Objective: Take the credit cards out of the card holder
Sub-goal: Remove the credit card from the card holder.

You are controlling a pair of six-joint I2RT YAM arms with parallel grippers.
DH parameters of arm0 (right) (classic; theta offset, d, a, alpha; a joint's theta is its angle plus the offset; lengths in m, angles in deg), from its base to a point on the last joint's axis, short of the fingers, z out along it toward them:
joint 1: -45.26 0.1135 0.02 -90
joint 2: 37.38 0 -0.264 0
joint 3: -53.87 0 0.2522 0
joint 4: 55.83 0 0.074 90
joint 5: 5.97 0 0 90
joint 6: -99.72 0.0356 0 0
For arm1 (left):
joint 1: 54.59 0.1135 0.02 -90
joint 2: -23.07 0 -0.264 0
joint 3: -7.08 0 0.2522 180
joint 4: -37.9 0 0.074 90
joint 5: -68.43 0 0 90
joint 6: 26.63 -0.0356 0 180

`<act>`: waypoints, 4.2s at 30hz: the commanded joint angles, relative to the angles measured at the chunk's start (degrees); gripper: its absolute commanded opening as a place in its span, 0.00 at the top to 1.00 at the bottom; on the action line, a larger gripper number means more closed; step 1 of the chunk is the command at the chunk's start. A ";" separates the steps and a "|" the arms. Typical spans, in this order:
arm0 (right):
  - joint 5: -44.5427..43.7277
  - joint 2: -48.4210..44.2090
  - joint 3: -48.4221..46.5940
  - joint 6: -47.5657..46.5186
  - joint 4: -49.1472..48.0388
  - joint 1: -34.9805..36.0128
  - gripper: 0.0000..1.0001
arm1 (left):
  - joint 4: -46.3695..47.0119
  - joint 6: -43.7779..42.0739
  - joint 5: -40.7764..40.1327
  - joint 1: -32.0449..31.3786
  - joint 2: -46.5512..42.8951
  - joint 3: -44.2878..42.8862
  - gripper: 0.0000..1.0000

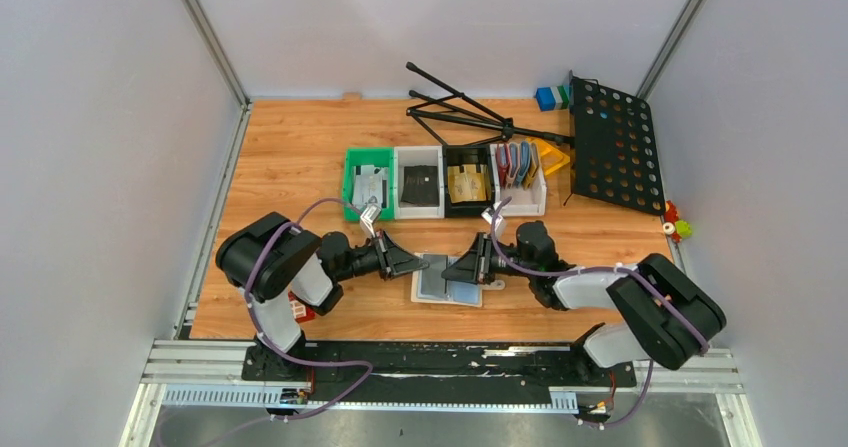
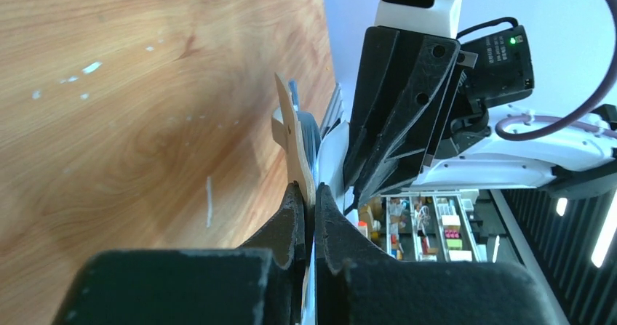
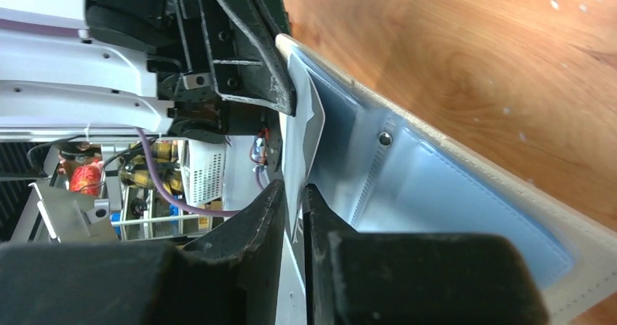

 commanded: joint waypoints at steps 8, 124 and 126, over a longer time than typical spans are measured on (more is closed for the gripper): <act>3.63 15.04 -2.84 2.76 -18.80 0.22 0.82 | 8.67 -2.17 0.19 -0.62 8.49 -2.30 1.00; 2.73 -14.25 -5.33 -0.59 6.03 -2.54 0.86 | 8.52 11.30 5.86 -0.39 -21.74 0.87 1.00; 2.82 -14.88 -5.68 -1.12 6.97 -2.37 0.88 | 8.18 11.53 5.60 -0.54 -22.89 0.92 1.00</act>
